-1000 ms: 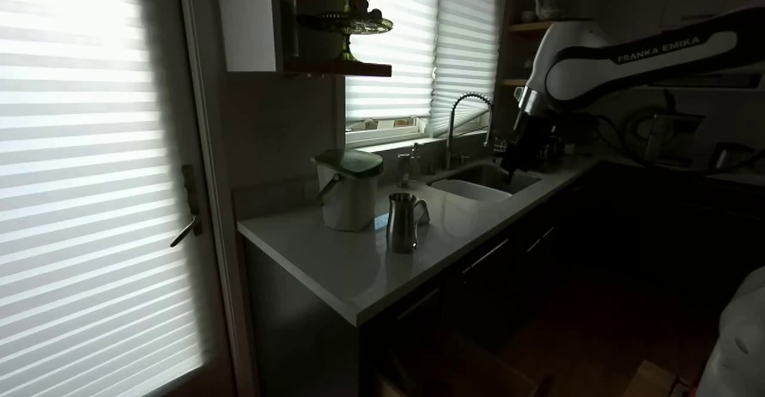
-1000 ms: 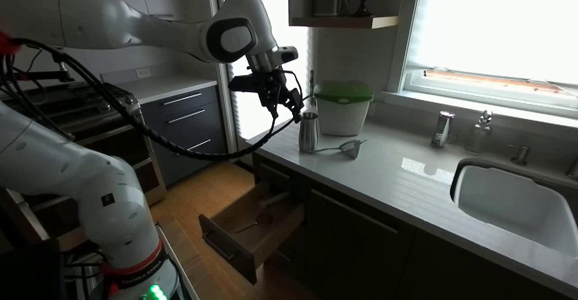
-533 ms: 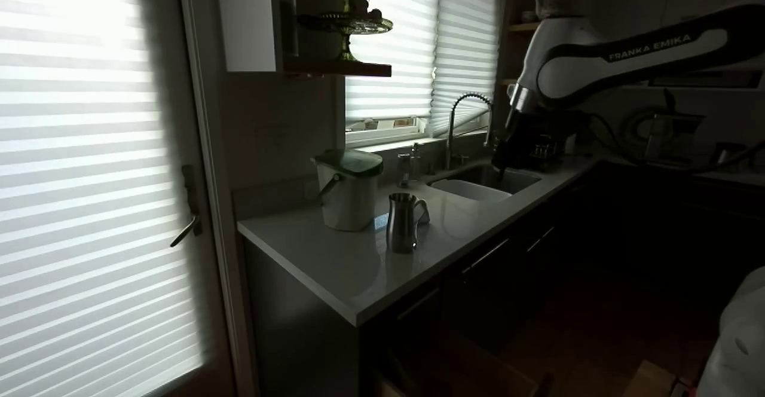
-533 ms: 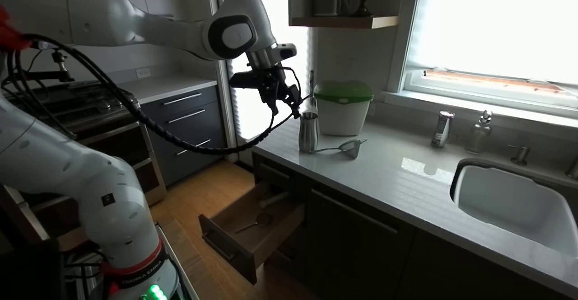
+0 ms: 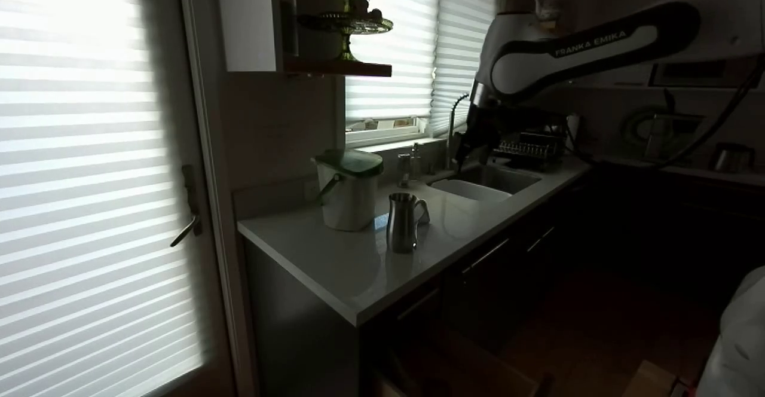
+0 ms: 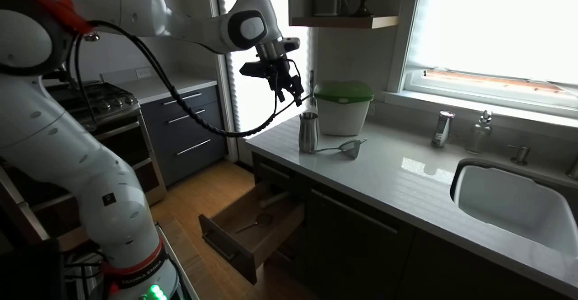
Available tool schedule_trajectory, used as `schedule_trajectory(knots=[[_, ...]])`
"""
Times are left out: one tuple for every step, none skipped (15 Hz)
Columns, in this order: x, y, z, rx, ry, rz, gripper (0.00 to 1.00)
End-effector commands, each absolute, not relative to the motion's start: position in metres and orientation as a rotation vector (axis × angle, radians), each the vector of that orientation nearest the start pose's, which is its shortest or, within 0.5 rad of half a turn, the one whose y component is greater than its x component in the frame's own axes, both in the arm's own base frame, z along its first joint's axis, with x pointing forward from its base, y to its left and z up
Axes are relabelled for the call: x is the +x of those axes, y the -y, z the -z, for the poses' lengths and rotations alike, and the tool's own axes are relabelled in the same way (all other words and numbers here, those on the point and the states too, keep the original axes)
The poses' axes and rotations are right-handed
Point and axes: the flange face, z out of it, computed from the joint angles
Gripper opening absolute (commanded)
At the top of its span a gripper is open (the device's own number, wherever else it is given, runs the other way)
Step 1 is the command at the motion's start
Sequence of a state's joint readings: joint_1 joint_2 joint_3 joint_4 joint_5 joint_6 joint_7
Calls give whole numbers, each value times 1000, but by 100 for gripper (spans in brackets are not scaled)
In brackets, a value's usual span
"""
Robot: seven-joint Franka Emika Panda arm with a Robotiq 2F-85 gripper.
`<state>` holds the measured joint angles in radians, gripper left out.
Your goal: Put the silver vessel in the open drawer
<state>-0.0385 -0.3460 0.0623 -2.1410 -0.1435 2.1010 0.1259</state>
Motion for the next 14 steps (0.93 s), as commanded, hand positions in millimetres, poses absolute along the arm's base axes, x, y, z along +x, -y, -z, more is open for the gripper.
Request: schedule_trajectory(knots=[[508, -14, -582, -3201, -220, 524, 100], [514, -16, -582, -3191, -252, 523, 100], [519, -19, -581, -3183, -271, 523, 100], [525, -22, -578, -3168, -296, 528, 100], [530, -26, -577, -3153, -316, 527, 100], [534, -31, -575, -3143, -328, 523, 100], [540, -36, -573, -3131, -348, 525, 100], [545, -41, -569, -3126, -354, 524, 100], [551, -46, -566, -3124, -368, 524, 100], [556, -51, -561, -3118, -394, 517, 100], [560, -56, -557, -3113, -414, 500, 100], [565, -62, -550, -3114, -445, 480, 100], [569, -66, -546, -3115, -471, 465, 100], [573, -70, -540, -3113, -493, 475, 100]])
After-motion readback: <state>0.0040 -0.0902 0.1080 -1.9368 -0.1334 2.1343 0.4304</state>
